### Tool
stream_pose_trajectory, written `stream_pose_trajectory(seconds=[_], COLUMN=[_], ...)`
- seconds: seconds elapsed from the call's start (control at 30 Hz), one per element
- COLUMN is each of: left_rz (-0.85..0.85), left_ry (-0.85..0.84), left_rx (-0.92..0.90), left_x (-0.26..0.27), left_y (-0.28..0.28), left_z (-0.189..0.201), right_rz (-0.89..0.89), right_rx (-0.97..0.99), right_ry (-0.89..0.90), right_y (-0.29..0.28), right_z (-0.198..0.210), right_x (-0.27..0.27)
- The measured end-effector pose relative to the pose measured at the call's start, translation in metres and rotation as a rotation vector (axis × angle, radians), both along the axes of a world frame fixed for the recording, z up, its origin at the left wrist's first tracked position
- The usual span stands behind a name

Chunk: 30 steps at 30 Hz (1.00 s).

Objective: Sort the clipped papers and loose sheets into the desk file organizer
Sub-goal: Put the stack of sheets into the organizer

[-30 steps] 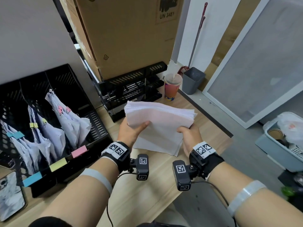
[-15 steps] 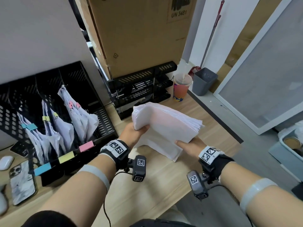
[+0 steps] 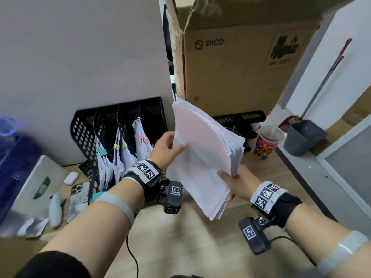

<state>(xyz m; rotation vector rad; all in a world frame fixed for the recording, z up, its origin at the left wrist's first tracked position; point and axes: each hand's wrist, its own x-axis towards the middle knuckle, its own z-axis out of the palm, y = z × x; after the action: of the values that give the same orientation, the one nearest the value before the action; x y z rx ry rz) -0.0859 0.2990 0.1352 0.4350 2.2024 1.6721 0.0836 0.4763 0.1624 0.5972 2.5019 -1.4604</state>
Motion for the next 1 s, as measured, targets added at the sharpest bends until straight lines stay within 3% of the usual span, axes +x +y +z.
stream_pose_trajectory(seconds=[0.07,0.17,0.23,0.3,0.43,0.6,0.8,1.0], left_rz=[0.030,-0.063,-0.113,-0.116,-0.101,-0.142,-0.187,-0.194], left_ry=[0.150,0.473,0.533,0.549,0.622,0.699,0.733,0.787], left_rx=[-0.130,-0.688,-1.017,-1.139,-1.172,-1.055,-0.866,-0.691], left_x=[-0.009,-0.018,-0.023,-0.025,-0.029,-0.046,-0.060,-0.076], left_y=[-0.009,-0.028,-0.045,-0.060,-0.085,-0.108,-0.124,-0.142], left_z=[0.004,0.005,0.001,-0.004,-0.010,-0.017,-0.019,-0.021], right_rz=[0.000,-0.004,0.030,0.052,0.111,0.107,-0.044,-0.196], right_rx=[-0.017,-0.043,-0.016,0.021,0.040,0.155,0.239,0.407], right_ry=[0.023,0.057,0.049,0.049,0.057,0.037,0.026,0.033], right_y=[0.000,-0.004,-0.010,-0.019,-0.044,-0.080,-0.116,-0.149], right_z=[0.005,0.015,0.020,0.025,0.030,0.033,0.024,-0.010], right_x=[-0.010,-0.027,-0.036,-0.043,-0.056,-0.082,-0.122,-0.164])
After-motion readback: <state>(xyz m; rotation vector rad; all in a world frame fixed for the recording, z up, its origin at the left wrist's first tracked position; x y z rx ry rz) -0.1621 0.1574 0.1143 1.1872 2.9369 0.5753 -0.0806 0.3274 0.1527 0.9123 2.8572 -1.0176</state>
